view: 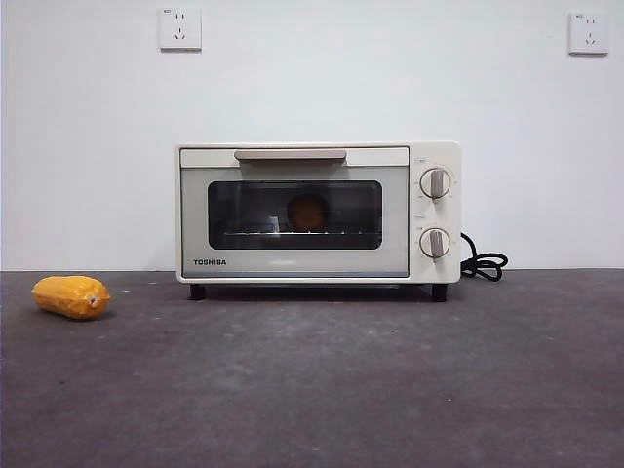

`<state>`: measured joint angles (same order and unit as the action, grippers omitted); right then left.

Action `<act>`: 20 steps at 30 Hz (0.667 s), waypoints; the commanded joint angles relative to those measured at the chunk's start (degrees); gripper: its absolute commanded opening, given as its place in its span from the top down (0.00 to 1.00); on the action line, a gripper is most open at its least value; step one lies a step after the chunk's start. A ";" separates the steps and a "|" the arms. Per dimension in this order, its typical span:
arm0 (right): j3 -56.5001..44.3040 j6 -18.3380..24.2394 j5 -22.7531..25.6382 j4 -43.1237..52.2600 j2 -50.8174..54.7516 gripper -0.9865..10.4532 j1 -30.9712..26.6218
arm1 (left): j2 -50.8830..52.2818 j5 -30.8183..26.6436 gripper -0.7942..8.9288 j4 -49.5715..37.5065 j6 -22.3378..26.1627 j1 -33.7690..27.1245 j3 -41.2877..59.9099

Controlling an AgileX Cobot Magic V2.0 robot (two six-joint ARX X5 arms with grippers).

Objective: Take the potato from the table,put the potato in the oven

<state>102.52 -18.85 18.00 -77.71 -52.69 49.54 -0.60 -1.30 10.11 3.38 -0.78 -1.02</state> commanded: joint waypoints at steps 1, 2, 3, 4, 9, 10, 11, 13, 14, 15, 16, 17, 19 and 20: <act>-0.42 -0.44 0.09 -1.16 -0.07 0.91 0.04 | 0.37 0.17 0.92 -0.22 -0.39 -0.50 0.57; -0.42 -0.46 0.07 -1.16 -0.07 0.91 0.04 | 0.37 0.17 0.92 -0.20 -0.39 -0.55 0.57; -0.42 -0.46 0.07 -1.16 -0.07 0.91 0.04 | 0.37 0.17 0.92 -0.22 -0.39 -0.57 0.57; -0.42 -0.46 0.07 -1.16 -0.07 0.91 0.04 | 0.37 0.20 0.92 -0.20 -0.42 -0.61 0.57; -0.42 -0.44 0.07 -1.16 -0.07 0.91 0.04 | 0.37 0.17 0.92 -0.20 -1.29 -0.92 0.57; -0.42 -0.46 0.07 -1.16 -0.07 0.91 0.04 | 0.37 0.17 0.92 -0.20 -1.55 -0.92 0.57; -0.42 -0.46 0.07 -1.16 -0.07 0.91 0.04 | 0.37 0.17 0.92 -0.20 -1.84 -0.92 0.57; -0.42 -0.46 0.07 -1.16 -0.07 0.91 0.04 | 0.37 0.22 0.92 -0.20 -2.73 -0.92 0.57; -0.42 -0.46 0.07 -1.16 -0.07 0.91 0.04 | 0.37 0.22 0.92 -0.22 -3.37 -0.92 0.57; -0.42 -0.46 0.07 -1.16 -0.07 0.91 0.04 | 0.37 0.26 0.92 -0.33 -3.98 -0.92 0.57; -0.42 -0.46 0.07 -1.16 -0.07 0.91 0.04 | 0.37 0.24 0.92 -0.63 -4.11 -0.92 0.57; -0.42 -0.46 0.07 -1.16 -0.07 0.91 0.04 | 0.37 0.22 0.92 -0.70 -4.11 -0.90 0.57; -0.42 -0.46 0.07 -1.16 -0.07 0.91 0.04 | 0.37 0.22 0.92 -0.68 -4.09 -0.92 0.57; -0.42 -0.44 0.07 -1.16 -0.07 0.91 0.04 | 0.33 0.22 0.92 -0.68 -4.11 -0.92 0.57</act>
<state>102.52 -18.85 18.00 -77.71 -52.69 49.54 -0.40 -1.13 9.87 -0.10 -1.48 -1.02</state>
